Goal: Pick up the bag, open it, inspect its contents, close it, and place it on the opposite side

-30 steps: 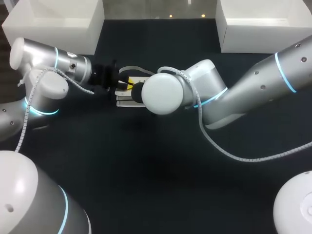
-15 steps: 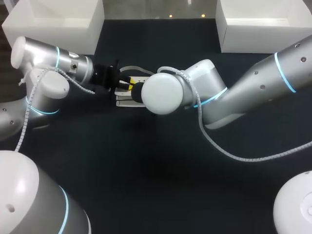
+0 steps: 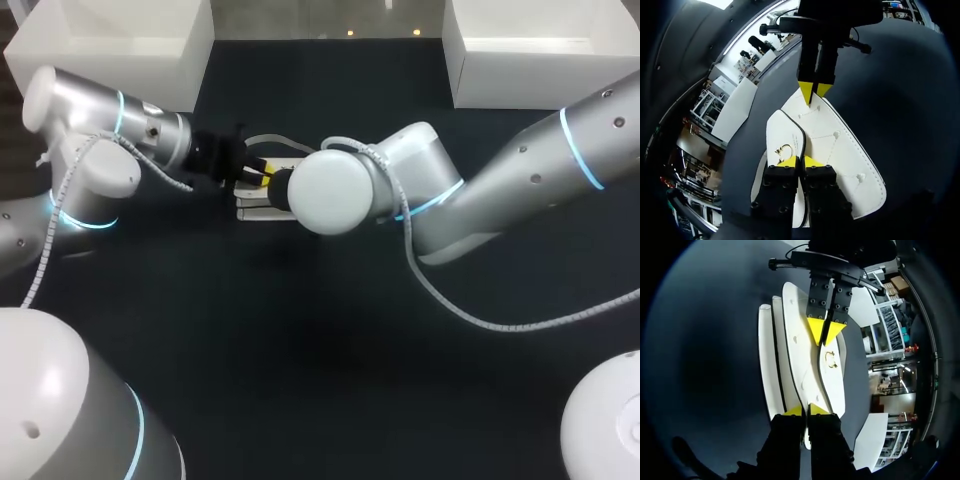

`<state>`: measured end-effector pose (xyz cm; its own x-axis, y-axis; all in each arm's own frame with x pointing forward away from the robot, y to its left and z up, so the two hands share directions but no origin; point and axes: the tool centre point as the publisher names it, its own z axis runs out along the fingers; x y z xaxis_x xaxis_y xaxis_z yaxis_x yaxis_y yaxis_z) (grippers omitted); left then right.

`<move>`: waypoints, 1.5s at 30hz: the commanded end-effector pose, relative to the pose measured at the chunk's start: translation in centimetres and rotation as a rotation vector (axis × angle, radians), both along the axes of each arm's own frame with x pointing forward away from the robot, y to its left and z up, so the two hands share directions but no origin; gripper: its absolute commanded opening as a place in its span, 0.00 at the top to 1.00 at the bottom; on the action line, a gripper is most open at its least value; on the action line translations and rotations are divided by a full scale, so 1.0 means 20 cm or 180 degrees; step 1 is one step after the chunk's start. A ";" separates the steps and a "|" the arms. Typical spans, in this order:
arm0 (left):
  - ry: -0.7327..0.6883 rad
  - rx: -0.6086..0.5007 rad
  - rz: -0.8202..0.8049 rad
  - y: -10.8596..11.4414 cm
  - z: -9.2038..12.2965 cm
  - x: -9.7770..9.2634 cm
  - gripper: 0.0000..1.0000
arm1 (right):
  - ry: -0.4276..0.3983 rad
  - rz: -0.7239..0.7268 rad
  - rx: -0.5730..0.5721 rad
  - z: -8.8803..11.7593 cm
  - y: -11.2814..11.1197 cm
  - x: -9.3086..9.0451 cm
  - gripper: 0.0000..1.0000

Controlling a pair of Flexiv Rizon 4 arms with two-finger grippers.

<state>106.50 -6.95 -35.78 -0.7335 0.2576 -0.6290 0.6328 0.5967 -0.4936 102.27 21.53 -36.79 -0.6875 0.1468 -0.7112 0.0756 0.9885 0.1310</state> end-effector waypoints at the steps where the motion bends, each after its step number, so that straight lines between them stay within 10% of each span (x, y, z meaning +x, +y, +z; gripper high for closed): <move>1: -0.0030 -0.0048 -0.0135 -0.02 -0.01 0.00 1.00 | -0.0013 0.0003 0.0008 0.00 0.00 0.00 1.00; 18: -0.0011 0.0023 0.0154 0.05 -0.02 0.05 1.00 | -0.0013 0.0003 0.0008 0.00 0.00 0.00 1.00; 22: -0.0025 -0.0039 0.0143 0.05 0.02 0.04 0.51 | -0.0013 0.0006 0.0006 0.01 0.00 0.00 1.00; 23: -0.0025 -0.0051 0.0146 0.05 0.03 0.04 0.17 | -0.0014 0.0007 0.0007 0.01 0.00 0.00 0.99; 25: -0.0027 -0.0071 0.0151 0.05 0.05 0.03 0.00 | -0.0012 0.0010 0.0011 0.02 0.00 -0.01 0.75; 26: -0.0027 -0.0087 0.0149 0.05 0.06 0.02 0.00 | -0.0010 0.0014 0.0012 0.02 0.00 -0.01 0.53; 27: -0.0016 -0.0105 0.0144 0.05 0.07 0.02 0.00 | -0.0006 0.0018 0.0014 0.03 0.00 -0.01 0.07; 28: -0.0013 -0.0123 0.0149 0.06 0.08 0.01 0.00 | 0.0005 0.0027 0.0027 0.03 -0.01 -0.01 0.00; 45: 0.0338 -0.0363 0.0234 0.15 0.33 -0.07 0.00 | 0.0469 0.0365 0.0080 0.31 -0.07 -0.02 0.00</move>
